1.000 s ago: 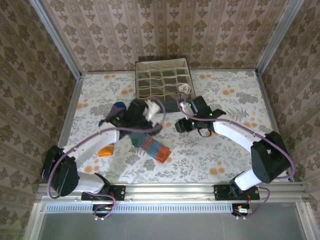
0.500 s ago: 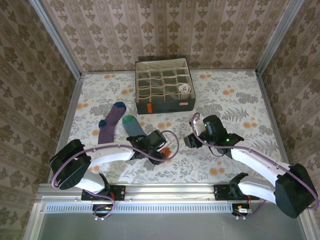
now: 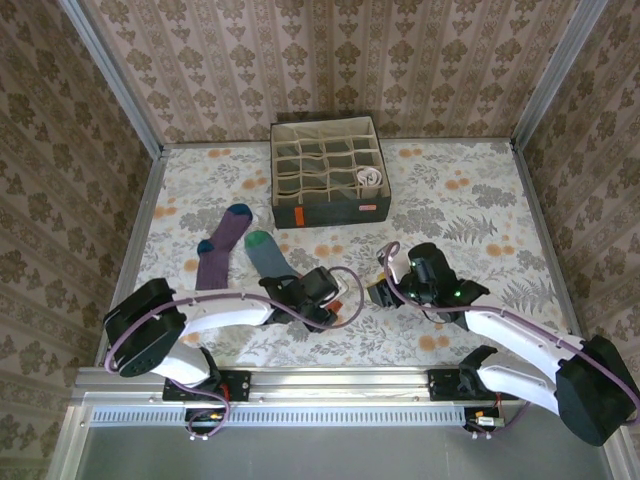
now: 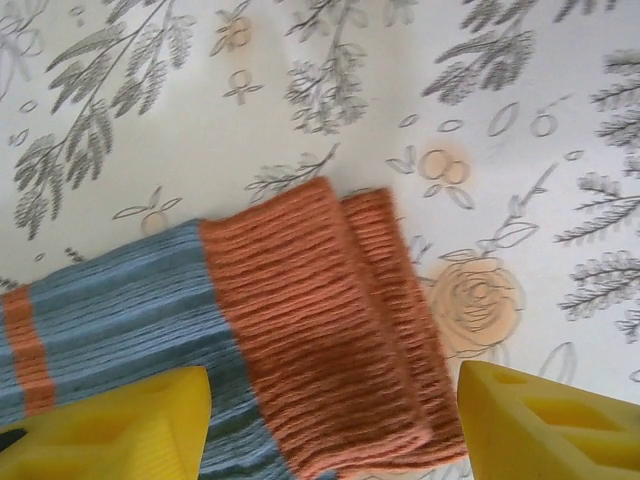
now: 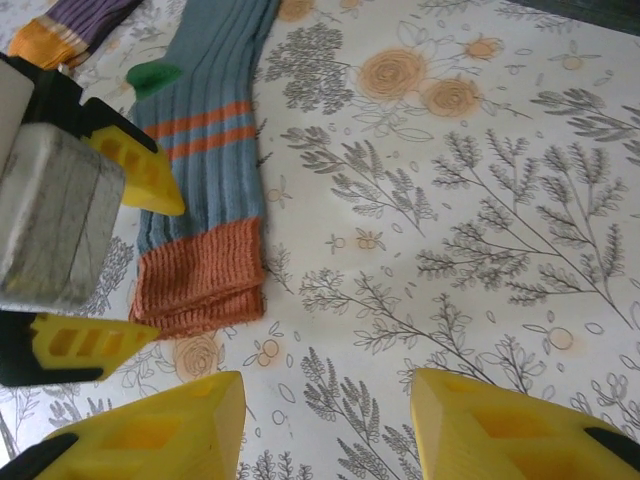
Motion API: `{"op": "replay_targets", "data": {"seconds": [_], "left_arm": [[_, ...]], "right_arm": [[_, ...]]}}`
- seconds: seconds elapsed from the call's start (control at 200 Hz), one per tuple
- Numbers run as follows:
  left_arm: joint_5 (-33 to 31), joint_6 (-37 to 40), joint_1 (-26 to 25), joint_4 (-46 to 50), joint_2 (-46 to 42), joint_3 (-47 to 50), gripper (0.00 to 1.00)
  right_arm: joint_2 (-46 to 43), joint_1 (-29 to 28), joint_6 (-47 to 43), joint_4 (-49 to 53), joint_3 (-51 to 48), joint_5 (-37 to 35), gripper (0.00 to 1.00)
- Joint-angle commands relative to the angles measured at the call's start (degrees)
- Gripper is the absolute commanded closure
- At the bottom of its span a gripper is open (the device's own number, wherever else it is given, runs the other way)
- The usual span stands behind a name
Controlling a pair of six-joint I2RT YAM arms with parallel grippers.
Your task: Roll the socks
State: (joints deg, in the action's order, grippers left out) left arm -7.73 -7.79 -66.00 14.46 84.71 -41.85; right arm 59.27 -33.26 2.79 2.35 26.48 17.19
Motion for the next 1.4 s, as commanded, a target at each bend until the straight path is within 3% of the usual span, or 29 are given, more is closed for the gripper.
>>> {"op": "replay_targets", "data": {"seconds": [0.0, 0.1, 0.225, 0.415, 0.625, 0.73, 1.055, 1.26, 1.395], "left_arm": [[-1.76, -1.16, -0.87, -1.29, 2.77, 0.45, 0.35], [-2.57, -1.68, -1.87, -0.03, 5.38, -0.50, 0.44], [-4.32, -3.53, -3.20, 2.25, 5.85, 0.71, 0.72], [-8.42, -8.90, -6.90, 4.80, -1.63, 6.55, 0.82], [-6.98, -14.63, -10.37, 3.59, -16.24, 14.70, 0.84], [-6.97, -15.78, -10.58, 3.61, -20.99, 16.77, 0.85], [-7.36, -14.85, -10.47, 3.53, -18.98, 15.80, 0.85], [-5.05, -13.78, -10.56, 4.02, -17.83, 13.94, 0.85], [-1.50, -10.04, -10.55, 2.73, -20.85, 13.76, 0.85]], "right_arm": [[-0.06, -1.00, -2.00, -2.66, -1.10, 1.57, 0.52], [-0.62, -1.33, -2.02, -3.02, -1.78, 1.65, 0.52], [-0.02, -1.37, 1.30, -1.86, -0.30, -1.19, 0.51], [6.48, -1.50, 5.17, -0.72, 5.51, -0.83, 0.51], [19.93, -4.09, 6.13, -0.22, 17.76, 1.85, 0.51], [31.22, -6.44, 5.65, 1.31, 27.95, 4.90, 0.52], [62.81, -11.29, 7.73, 2.78, 56.89, 12.35, 0.55], [71.90, -11.31, 9.33, 5.70, 64.52, 12.14, 0.57], [71.51, -11.23, 10.09, 9.52, 62.56, 6.55, 0.60]]}}
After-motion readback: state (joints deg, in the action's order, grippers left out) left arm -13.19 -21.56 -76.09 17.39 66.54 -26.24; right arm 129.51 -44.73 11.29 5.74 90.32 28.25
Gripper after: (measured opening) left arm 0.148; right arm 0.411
